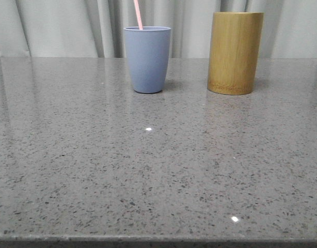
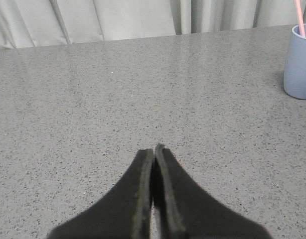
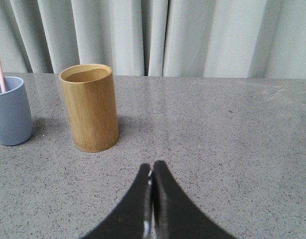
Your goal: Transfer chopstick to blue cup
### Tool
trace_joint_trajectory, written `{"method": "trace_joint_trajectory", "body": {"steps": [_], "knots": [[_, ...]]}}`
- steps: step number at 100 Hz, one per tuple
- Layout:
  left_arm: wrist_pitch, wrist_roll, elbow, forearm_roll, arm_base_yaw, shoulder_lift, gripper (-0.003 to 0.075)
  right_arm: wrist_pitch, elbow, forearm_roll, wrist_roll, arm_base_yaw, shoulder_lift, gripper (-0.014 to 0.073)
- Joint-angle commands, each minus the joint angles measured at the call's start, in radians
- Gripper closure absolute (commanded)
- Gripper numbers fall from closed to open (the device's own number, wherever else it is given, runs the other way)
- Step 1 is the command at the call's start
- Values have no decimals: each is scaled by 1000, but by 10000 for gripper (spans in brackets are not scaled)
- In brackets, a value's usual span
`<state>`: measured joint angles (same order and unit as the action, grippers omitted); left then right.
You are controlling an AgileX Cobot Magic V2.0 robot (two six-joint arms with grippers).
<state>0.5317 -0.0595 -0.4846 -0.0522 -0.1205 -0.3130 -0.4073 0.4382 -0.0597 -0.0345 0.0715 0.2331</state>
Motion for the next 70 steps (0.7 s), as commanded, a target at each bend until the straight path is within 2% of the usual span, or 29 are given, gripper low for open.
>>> {"method": "trace_joint_trajectory", "body": {"steps": [1,40,70], "knots": [[-84,-10,-26,-2,0,-9,739,82,25,12,1,-3,9,699],[-106,-10,29,-2,0,19,739,82,25,12,1,-3,9,699],[-415,-10,290,-2,0,142,739,82,25,12,1,-3,9,699]]}}
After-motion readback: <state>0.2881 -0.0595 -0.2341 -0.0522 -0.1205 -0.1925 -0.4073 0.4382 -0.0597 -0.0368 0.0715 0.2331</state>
